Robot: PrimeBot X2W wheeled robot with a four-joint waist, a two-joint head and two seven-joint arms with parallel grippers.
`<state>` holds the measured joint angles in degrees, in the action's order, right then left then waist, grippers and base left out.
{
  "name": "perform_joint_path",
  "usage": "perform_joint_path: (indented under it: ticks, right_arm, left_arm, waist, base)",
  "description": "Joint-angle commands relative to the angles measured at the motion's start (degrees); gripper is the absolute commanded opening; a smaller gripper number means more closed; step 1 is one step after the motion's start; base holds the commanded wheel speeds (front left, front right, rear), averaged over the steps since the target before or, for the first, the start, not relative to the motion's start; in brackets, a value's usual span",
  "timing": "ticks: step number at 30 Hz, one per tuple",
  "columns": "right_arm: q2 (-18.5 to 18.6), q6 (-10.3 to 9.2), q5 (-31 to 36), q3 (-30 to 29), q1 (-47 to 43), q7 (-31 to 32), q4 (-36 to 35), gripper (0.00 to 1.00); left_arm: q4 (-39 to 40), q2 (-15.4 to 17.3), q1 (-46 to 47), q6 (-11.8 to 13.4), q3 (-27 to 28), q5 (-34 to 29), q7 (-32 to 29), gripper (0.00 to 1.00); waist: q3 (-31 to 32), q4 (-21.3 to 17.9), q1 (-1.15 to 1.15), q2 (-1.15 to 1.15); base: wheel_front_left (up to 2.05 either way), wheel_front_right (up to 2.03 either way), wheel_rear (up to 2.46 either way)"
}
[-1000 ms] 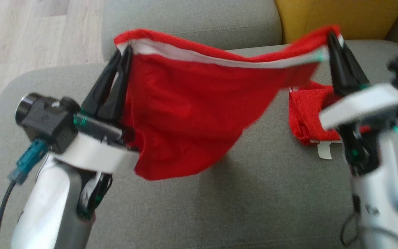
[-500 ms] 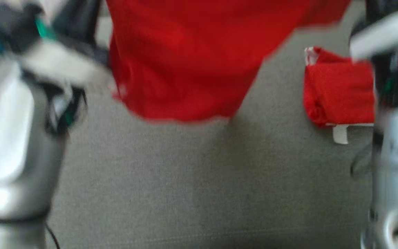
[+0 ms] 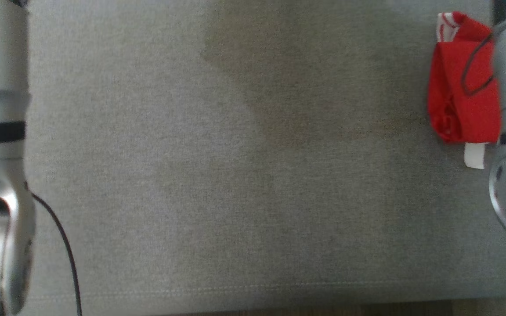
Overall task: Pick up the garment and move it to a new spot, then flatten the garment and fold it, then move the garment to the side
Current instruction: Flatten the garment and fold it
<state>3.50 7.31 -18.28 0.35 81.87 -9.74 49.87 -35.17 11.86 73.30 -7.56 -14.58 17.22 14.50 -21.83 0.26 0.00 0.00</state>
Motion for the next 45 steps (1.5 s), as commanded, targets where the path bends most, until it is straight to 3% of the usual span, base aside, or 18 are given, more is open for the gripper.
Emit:
perform_joint_path:
  ticks: [1, 9, 14, 24, 33, 45]
  right_arm:
    - [-0.6, 0.18, -2.5, 1.1, 1.1, -1.8, 3.2, 0.0]
    - [-0.6, 0.18, -9.7, 7.4, -5.1, -4.6, 19.2, 0.0]
    - [-0.6, 0.18, -11.1, 11.1, -9.6, -3.9, 21.9, 0.0]
    - [-0.4, 0.18, -10.3, 17.8, -19.2, 5.6, 23.6, 0.0]
    - [2.7, 0.18, -11.8, 22.7, -27.1, 14.6, 21.2, 0.0]
    - [11.1, 0.18, -19.8, 30.5, -40.0, 28.3, 5.2, 0.0]
  left_arm:
    - [0.8, 1.9, 0.6, 0.3, 1.6, -0.1, 0.4, 0.0]
    - [3.5, -0.6, -12.3, 0.1, -2.2, 1.3, 0.5, 0.0]
    - [5.4, -0.2, -20.0, 0.1, -5.2, 2.5, 0.5, 0.0]
    - [11.3, 2.6, -37.3, 0.1, -12.0, 4.4, 0.5, 0.0]
    - [16.6, 3.4, -48.4, 0.1, -15.8, 4.9, 0.5, 0.0]
    - [22.7, 5.4, -60.2, 0.1, -19.6, 4.0, 0.5, 0.0]
  waist:
    - [-1.3, 0.8, 0.0, 0.0]
    - [-2.6, 2.0, 0.0, 0.0]
    - [-0.9, 2.5, 0.0, 0.0]
    - [7.0, 1.7, 0.0, 0.0]
    - [13.0, 1.5, 0.0, 0.0]
    - [20.4, -0.1, 0.0, 0.0]
  base:
    - [0.0, 0.0, 0.0]
    - [0.0, 0.0, 0.0]
    - [0.0, 0.0, 0.0]
    - [0.0, 0.0, 0.0]
    - [0.0, 0.0, 0.0]
    - [0.0, 0.0, 0.0]
